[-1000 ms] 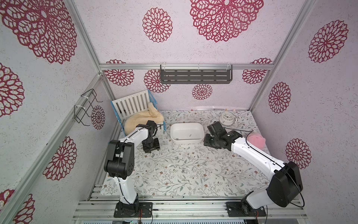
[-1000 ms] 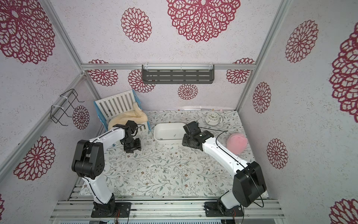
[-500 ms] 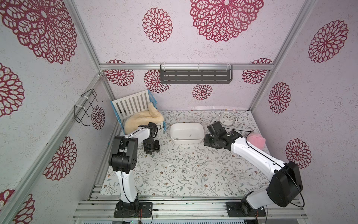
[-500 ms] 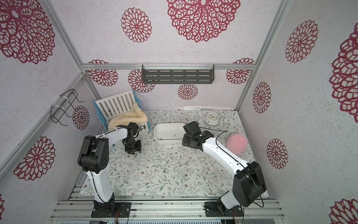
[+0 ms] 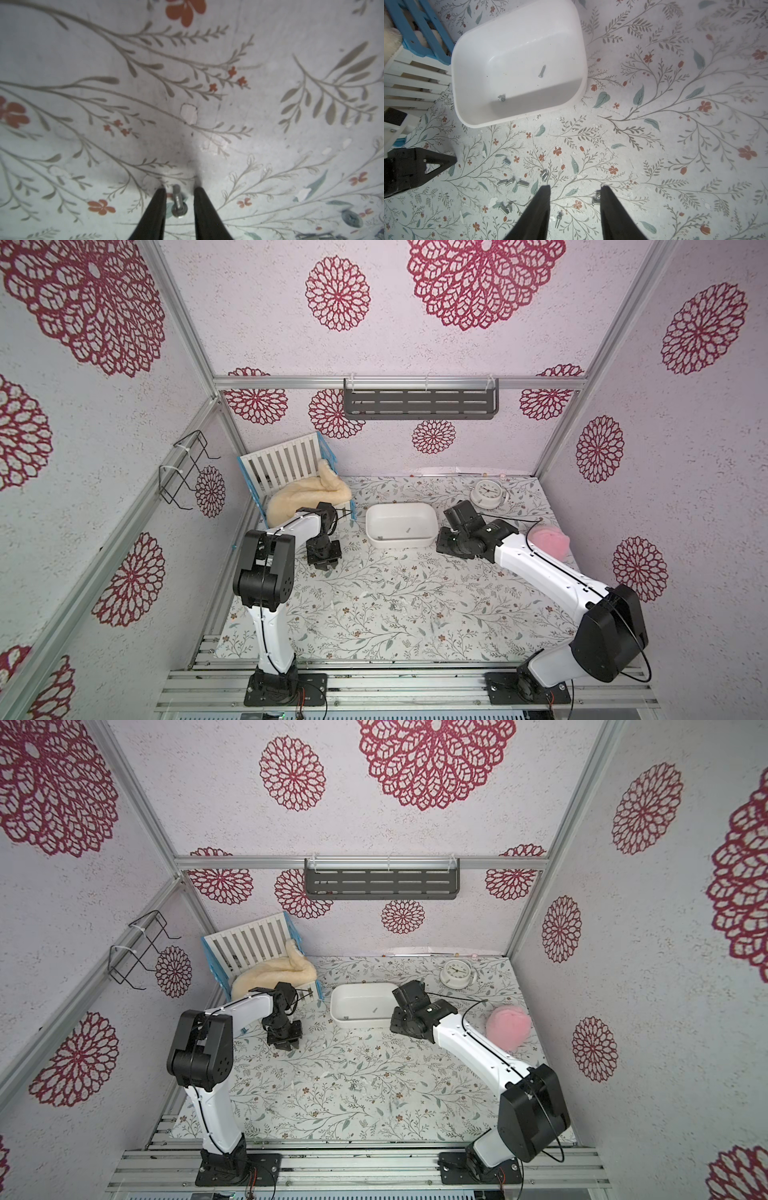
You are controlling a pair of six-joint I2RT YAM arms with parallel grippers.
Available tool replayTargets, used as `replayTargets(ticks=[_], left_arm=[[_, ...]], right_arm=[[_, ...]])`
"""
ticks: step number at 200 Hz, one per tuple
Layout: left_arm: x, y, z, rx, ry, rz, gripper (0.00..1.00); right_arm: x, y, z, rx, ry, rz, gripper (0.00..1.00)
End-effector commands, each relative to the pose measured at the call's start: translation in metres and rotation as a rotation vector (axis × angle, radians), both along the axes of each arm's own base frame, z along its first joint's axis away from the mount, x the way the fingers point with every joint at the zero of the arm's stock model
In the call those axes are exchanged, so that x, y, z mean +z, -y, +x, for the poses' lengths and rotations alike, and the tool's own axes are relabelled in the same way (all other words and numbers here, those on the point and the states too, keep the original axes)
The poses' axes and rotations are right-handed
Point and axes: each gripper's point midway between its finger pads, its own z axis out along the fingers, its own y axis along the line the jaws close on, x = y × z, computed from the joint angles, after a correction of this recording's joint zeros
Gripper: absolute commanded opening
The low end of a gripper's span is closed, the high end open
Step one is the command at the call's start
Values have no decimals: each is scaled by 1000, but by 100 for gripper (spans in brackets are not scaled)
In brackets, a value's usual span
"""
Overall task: Put the screws on the desktop into the storage box
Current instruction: Pick up the screw from the center of the board.
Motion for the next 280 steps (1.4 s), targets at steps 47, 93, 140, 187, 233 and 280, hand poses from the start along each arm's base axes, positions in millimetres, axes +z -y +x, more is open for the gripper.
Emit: replayTargets(ticks=[47, 93, 140, 187, 233, 280], left_arm=[[-17, -4, -15, -5, -51, 3, 15], [-15, -2, -17, -9, -51, -1, 8], [6, 14, -16, -32, 6, -28, 6], [47, 46, -7, -81, 86, -65, 5], [106, 74, 25, -122, 210, -107, 5], [152, 105, 81, -155, 306, -145, 5]], right_arm=[[9, -5, 7, -8, 30, 39, 43], [11, -5, 7, -8, 32, 41, 43], [14, -3, 6, -12, 40, 44, 43], [19, 0, 4, -16, 51, 40, 43], [24, 6, 2, -26, 62, 33, 43], [28, 17, 2, -51, 73, 34, 43]])
